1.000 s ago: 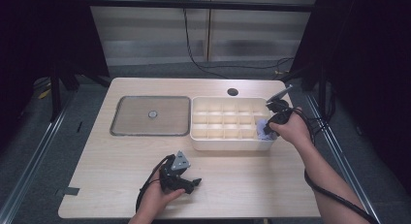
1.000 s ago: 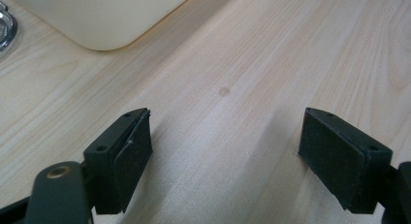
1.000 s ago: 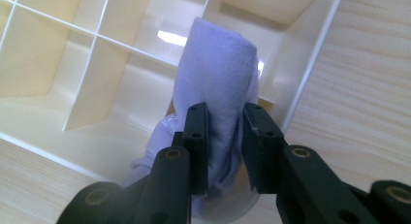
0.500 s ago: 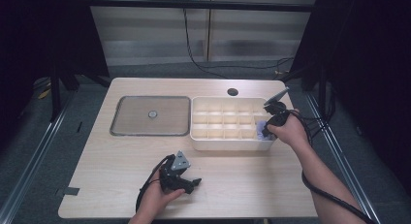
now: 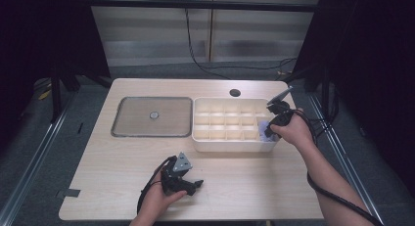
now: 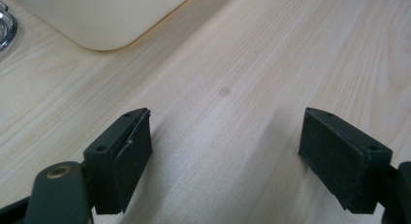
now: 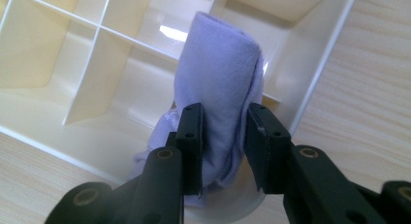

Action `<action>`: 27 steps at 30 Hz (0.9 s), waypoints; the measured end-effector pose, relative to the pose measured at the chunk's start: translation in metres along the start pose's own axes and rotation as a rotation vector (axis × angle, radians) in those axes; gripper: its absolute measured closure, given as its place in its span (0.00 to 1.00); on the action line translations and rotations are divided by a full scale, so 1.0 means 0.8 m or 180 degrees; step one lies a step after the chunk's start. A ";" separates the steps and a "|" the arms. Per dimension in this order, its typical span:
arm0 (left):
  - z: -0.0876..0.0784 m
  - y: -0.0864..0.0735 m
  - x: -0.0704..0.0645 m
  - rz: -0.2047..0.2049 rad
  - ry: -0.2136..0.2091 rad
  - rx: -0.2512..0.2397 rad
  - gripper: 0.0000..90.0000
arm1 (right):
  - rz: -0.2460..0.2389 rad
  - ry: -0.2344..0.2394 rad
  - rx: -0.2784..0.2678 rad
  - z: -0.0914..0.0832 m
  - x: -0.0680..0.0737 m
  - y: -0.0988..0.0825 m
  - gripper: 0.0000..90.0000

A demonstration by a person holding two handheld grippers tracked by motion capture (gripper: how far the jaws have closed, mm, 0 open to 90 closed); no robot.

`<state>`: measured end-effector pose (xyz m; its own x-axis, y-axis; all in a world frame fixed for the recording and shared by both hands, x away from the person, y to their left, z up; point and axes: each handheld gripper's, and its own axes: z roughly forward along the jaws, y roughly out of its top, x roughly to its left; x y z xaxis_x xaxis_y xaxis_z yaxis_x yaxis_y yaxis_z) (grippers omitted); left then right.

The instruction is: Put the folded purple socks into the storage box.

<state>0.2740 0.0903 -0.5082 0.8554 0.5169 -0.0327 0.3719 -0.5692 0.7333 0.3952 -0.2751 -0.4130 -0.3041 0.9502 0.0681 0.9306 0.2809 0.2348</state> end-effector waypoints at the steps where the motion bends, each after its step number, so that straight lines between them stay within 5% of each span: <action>1: 0.000 0.000 0.000 -0.0002 0.0001 -0.0002 0.21 | -0.0012 -0.0023 0.0006 -0.001 0.000 0.000 0.75; 27: 0.000 0.000 0.000 -0.0001 -0.0003 0.0010 0.21 | -0.0110 -0.0057 0.0047 -0.038 0.002 0.015 0.78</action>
<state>0.2740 0.0904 -0.5079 0.8557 0.5164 -0.0336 0.3733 -0.5710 0.7312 0.3997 -0.2741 -0.3808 -0.3324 0.9422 0.0426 0.9226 0.3154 0.2222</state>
